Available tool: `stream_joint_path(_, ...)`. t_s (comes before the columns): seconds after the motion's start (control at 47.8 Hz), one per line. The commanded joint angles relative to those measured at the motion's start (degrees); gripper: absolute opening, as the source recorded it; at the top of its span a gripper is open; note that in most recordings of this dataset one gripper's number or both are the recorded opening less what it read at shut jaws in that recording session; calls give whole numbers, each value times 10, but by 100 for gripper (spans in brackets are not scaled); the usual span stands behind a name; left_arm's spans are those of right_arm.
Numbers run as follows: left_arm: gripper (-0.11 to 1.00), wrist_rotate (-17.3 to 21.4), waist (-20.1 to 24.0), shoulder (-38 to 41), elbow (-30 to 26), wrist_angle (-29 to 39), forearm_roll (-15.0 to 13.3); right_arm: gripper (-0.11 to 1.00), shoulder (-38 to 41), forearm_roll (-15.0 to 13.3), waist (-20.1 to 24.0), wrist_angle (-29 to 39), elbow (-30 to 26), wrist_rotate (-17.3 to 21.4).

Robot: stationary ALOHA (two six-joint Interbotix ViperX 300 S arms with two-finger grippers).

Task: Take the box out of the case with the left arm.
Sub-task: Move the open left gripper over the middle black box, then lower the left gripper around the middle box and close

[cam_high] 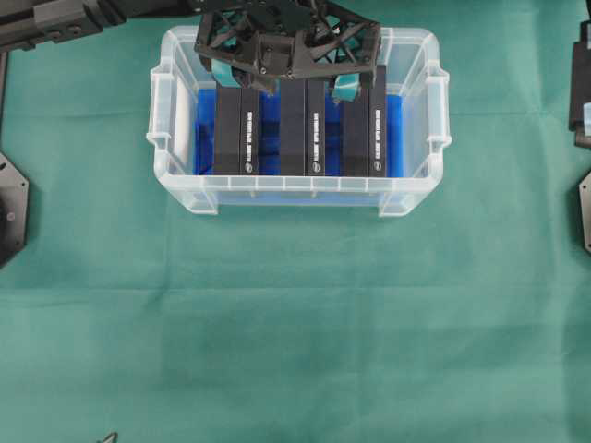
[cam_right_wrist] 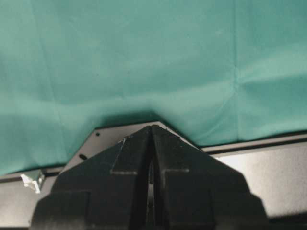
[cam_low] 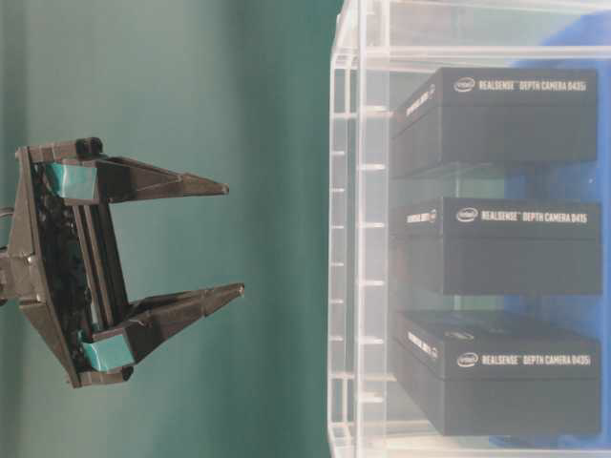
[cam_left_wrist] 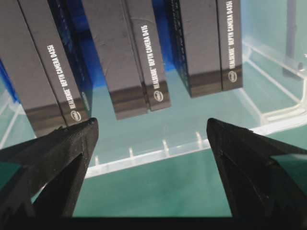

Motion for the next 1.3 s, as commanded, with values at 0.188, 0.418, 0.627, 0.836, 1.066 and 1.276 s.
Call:
stream_joint_path(0.188, 98, 1, -1, -14, -6, -3, 2, 0, -2, -1, -1, 1, -12, -1)
stream_joint_path(0.418, 98, 0, -1, -14, -4, -4, 2, 0, -3, -1, -1, 1, -12, -1)
stream_joint_path(0.627, 98, 0, 0, -14, 10, -10, 4, 0, -3, -1, -1, 1, -11, -1)
stream_joint_path(0.836, 98, -1, 1, -14, 45, -42, 7, 0, -2, -1, -1, 1, -11, -1)
stream_joint_path(1.066, 98, -4, 0, -14, 92, -76, 9, 0, -2, -1, -1, 1, -10, -1)
stream_joint_path(1.276, 98, -5, 2, -11, 127, -127, 11, 0, -2, -1, -1, 1, -10, -1)
